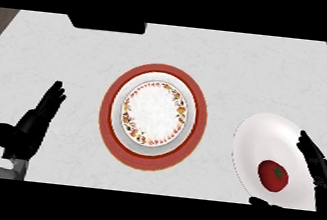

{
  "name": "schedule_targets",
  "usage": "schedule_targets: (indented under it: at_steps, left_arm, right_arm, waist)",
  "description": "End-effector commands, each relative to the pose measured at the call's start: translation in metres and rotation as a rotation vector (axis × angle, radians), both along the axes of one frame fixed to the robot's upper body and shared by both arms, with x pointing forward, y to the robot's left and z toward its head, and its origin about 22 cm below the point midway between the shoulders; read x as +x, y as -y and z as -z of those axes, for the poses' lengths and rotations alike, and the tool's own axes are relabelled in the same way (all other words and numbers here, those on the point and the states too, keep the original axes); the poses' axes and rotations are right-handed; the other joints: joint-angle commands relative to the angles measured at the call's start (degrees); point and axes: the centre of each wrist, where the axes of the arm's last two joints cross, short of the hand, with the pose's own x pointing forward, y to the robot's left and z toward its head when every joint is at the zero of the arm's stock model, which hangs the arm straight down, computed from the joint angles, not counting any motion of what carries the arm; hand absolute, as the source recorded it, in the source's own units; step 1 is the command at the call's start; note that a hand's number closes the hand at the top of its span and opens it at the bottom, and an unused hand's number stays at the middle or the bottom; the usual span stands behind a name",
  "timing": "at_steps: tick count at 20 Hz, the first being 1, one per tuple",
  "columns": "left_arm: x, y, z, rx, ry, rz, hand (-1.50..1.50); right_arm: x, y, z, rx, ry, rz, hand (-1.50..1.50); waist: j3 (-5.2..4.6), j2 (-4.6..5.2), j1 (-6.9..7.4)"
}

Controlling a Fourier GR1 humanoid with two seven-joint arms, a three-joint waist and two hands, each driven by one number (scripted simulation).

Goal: Pick the tomato from the plate and place it in the plate

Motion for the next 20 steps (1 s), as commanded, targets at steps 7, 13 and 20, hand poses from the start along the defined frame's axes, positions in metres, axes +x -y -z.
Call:
schedule_targets:
  at_steps: [7, 13, 20]
  left_arm:
    - [0.01, 0.008, -0.012, 0.004, 0.012, 0.025, 0.0]
    - [0.013, 0.0, 0.001, 0.006, 0.008, 0.011, 0.0]
    - [0.008, -0.009, 0.014, 0.003, -0.003, 0.0, 0.0]
  right_arm:
    - [0.002, 0.037, -0.044, -0.404, -0.373, -0.088, -1.5]
    - [0.015, 0.029, -0.065, -0.417, -0.508, -0.132, -1.5]
    - [0.008, 0.041, -0.049, -0.474, -0.611, -0.115, -1.5]
  waist:
    - [-0.05, 0.21, 1.0]
    - [0.01, 0.23, 0.66]
    - [0.04, 0.14, 0.13]
